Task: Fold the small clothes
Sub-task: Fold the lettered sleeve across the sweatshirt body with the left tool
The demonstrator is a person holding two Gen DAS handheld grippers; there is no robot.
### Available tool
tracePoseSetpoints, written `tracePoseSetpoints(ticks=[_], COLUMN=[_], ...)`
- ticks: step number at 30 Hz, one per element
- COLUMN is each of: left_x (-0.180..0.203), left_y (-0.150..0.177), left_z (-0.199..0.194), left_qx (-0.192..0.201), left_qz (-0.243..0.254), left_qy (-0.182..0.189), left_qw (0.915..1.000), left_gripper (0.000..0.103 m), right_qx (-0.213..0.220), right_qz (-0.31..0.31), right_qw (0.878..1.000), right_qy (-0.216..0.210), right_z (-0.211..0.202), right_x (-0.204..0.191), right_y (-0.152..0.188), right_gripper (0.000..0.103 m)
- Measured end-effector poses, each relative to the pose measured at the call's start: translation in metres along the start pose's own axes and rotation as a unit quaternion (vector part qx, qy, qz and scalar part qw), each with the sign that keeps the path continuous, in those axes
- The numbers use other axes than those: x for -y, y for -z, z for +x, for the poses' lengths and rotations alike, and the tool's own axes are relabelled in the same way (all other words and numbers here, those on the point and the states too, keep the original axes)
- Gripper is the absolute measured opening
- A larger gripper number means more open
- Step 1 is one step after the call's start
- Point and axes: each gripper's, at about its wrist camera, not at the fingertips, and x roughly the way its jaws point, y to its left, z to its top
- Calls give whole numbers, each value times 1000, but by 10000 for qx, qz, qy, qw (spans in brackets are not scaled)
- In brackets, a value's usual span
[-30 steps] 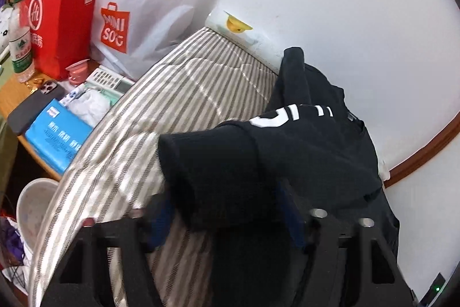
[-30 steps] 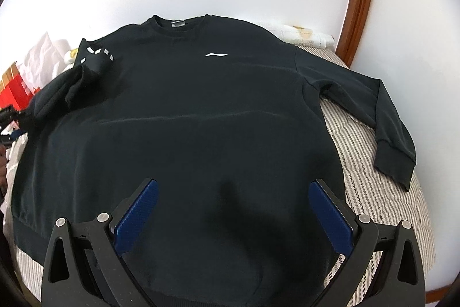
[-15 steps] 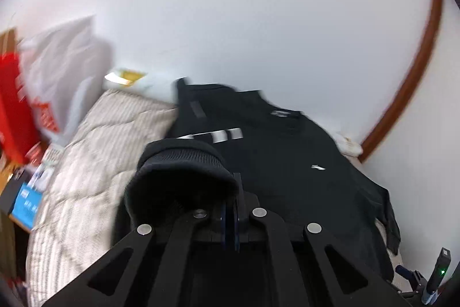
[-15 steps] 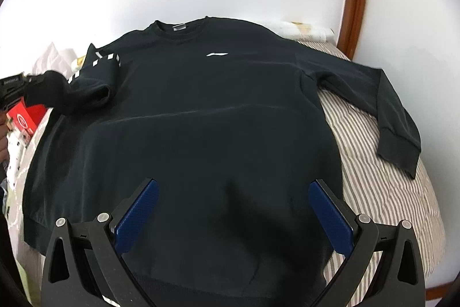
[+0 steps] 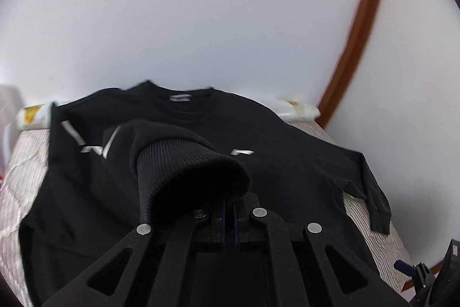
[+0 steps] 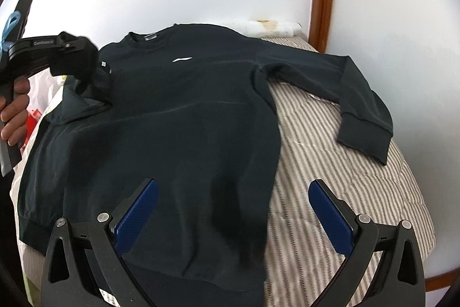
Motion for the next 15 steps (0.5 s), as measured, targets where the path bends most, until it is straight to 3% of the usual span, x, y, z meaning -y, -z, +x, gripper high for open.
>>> tracePoseSetpoints(ticks=[3, 5, 7, 10, 15], left_x=[14, 13, 4, -27, -111], left_y=[3, 6, 9, 17, 41], left_z=[-2, -13, -30, -57, -76], left_qx=[-66, 67, 349, 651, 457], left_qz=[223, 311, 356, 320, -253], left_qy=[257, 260, 139, -237, -1038], left_qw=[9994, 9992, 9987, 9971, 9932], left_gripper=[17, 51, 78, 79, 79], right_qx=[-20, -32, -57, -27, 96], right_qz=[18, -44, -122, -264, -669], right_qw=[10000, 9999, 9998, 9996, 9975], right_qy=[48, 134, 110, 15, -229], right_z=[4, 7, 11, 17, 27], right_x=[4, 0, -5, -19, -59], right_y=[-1, -2, -3, -6, -18], right_gripper=[102, 102, 102, 102, 102])
